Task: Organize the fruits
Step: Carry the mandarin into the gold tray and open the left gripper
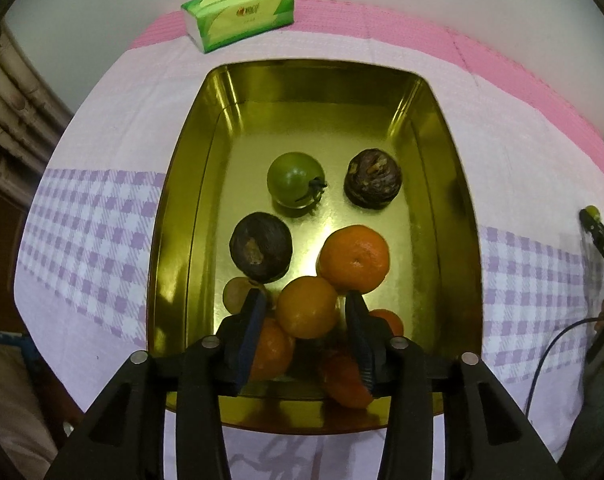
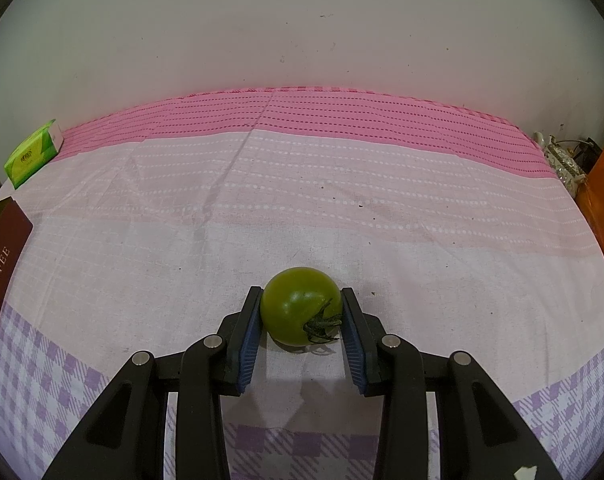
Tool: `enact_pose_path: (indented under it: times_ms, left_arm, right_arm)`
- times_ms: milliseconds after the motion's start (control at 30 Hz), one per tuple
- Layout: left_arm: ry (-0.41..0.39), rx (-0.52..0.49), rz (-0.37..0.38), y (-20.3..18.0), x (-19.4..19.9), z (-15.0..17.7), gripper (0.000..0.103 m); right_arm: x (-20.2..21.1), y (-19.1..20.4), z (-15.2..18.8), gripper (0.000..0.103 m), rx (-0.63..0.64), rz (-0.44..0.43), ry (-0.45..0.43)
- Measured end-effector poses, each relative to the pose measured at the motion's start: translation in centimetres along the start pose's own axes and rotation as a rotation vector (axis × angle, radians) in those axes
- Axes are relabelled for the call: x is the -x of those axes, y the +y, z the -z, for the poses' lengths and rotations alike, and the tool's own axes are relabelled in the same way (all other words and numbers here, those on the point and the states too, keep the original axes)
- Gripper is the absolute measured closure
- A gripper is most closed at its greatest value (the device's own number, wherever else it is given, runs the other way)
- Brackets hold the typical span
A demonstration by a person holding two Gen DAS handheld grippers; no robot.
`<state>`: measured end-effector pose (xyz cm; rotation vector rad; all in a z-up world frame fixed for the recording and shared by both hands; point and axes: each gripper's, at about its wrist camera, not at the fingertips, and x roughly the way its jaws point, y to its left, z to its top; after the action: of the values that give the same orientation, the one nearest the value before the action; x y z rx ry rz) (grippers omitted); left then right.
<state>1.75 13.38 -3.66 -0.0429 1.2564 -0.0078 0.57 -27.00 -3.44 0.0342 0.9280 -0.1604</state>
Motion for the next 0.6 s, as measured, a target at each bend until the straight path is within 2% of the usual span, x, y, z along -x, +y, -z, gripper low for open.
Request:
enact_pose_path:
  times_ms: [133, 333, 400, 600]
  left_arm:
    - [-0.039, -0.017, -0.001, 0.3, 1.4, 0.0, 0.053]
    - [-0.159, -0.009, -0.017, 1.5, 4.8, -0.1, 0.049]
    - [-0.194, -0.004, -0.045, 2.1, 5.8, 0.1, 0.048]
    - [-0.232, -0.008, -0.093, 3.5, 7.2, 1.6, 0.047]
  right_arm:
    - [0.0, 0.0, 0.0, 0.068, 0.000, 0.000, 0.000]
    - [-0.1, 0.1, 0.0, 0.068, 0.000, -0.001, 0.001]
    - [-0.1, 0.1, -0.1, 0.064, 0.003, -0.010, 0.002]
    - [-0.1, 0.2, 0.0, 0.064, 0.006, -0.006, 0.003]
